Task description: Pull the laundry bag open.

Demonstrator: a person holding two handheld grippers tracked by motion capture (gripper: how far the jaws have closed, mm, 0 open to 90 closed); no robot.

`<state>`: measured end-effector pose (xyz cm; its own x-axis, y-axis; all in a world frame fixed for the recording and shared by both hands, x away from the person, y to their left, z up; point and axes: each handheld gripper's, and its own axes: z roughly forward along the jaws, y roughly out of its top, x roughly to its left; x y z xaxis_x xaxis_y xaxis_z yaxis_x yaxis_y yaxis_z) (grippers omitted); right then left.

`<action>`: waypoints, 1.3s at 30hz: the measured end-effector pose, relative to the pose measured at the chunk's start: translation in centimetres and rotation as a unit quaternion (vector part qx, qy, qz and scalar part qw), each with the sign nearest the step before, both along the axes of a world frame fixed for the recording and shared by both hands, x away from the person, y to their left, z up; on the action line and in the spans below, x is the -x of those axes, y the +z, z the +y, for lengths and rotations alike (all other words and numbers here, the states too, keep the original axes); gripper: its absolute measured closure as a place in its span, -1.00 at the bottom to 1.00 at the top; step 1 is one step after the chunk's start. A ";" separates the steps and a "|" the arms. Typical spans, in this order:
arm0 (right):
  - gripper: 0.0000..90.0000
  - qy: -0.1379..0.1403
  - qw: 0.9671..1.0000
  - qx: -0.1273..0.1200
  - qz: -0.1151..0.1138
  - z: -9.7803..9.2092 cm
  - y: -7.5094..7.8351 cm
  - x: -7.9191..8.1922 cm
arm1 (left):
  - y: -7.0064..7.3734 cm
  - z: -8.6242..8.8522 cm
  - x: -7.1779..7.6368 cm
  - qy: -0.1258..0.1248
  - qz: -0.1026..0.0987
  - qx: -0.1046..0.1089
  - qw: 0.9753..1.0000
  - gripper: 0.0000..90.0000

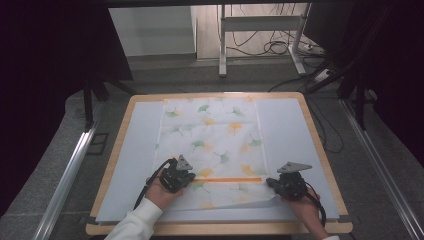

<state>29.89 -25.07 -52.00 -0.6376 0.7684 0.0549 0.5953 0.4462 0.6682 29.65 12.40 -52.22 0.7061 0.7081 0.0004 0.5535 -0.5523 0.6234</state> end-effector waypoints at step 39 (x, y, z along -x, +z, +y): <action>1.00 0.001 1.000 0.000 -0.001 0.0 0.0 0.0 | -0.2 5.6 0.7 0.045 0.014 0.003 0.999 1.00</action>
<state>29.89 -25.06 -52.01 -0.6392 0.7671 0.0535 0.5936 0.4480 0.6685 28.92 18.00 -52.41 0.6392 0.7687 -0.0234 0.6185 -0.4958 0.6096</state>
